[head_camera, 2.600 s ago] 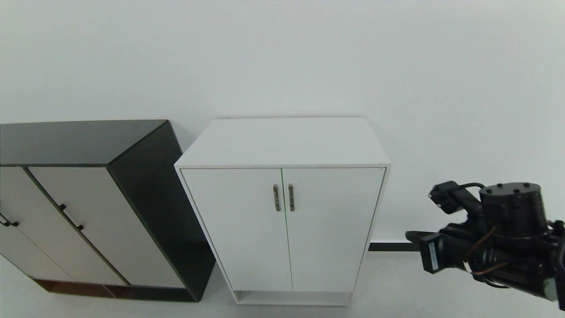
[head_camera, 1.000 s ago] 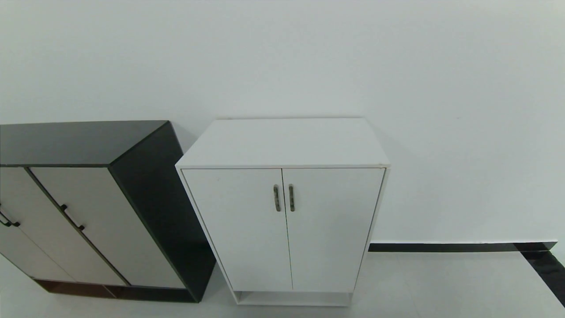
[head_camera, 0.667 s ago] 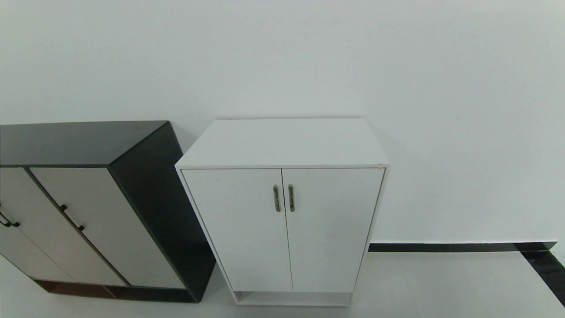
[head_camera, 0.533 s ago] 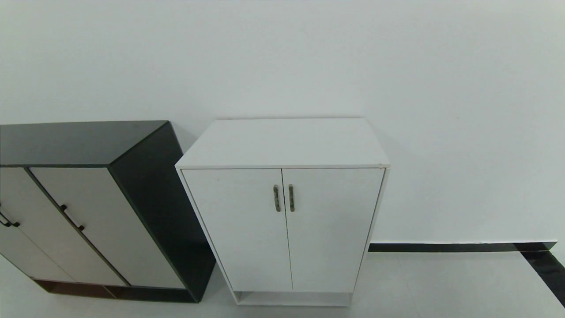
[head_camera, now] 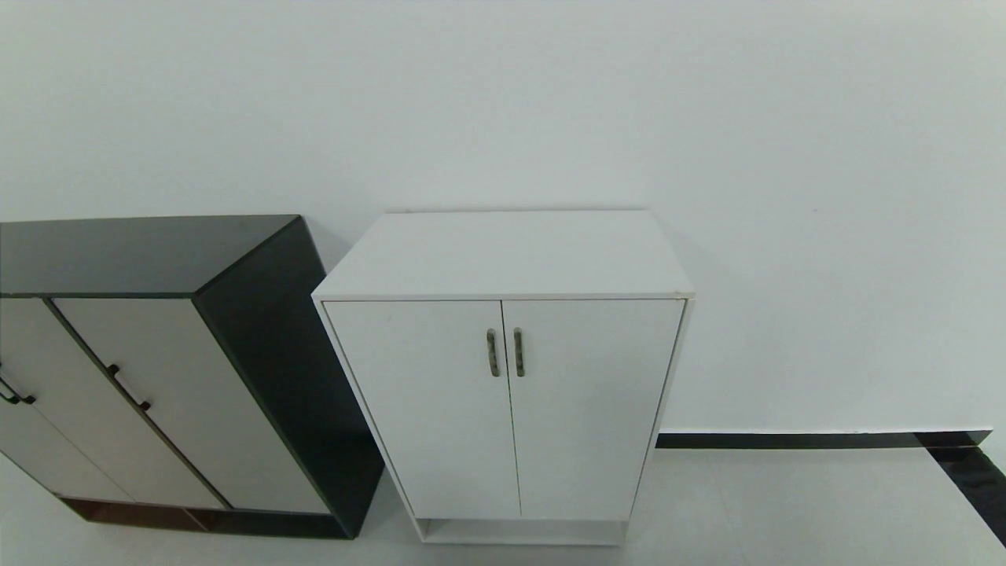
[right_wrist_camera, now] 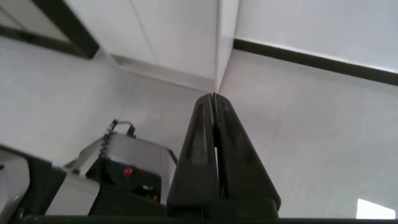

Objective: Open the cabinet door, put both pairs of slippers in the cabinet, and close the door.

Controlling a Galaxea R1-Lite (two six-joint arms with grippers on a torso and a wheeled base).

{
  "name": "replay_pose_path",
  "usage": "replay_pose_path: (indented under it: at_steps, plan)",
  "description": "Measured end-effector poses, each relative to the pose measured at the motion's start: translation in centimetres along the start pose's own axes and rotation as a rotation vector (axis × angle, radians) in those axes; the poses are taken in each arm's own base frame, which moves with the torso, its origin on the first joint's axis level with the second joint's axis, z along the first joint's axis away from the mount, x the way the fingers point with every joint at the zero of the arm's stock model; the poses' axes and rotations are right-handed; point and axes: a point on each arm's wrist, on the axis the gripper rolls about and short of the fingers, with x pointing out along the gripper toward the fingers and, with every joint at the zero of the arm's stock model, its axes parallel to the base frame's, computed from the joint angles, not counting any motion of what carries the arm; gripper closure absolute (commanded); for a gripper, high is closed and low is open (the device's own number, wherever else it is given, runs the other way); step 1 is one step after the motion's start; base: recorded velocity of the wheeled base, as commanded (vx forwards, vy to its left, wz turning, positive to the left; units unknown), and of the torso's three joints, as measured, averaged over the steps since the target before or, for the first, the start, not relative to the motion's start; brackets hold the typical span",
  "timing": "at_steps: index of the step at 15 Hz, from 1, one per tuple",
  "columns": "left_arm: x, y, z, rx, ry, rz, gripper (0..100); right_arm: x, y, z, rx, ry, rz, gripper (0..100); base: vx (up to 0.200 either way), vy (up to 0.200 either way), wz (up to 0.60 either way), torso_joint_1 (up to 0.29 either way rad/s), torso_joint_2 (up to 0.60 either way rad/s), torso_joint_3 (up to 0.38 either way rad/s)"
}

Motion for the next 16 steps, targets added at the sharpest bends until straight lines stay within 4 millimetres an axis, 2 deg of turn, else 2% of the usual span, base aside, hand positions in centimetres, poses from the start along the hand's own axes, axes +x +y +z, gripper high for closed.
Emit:
replay_pose_path:
  at_steps: [7,16]
  plan:
    - [0.0,0.0,0.0,0.0,0.0,0.0,100,-2.0,0.1,-0.9,0.049,-0.273,-0.161,100,0.0,0.0,0.0,0.0,0.0,0.0]
    - [0.0,0.0,0.0,0.0,0.0,0.001,100,-2.8,0.5,-1.6,0.057,-0.417,-0.255,100,0.0,0.0,0.0,0.0,0.0,0.0]
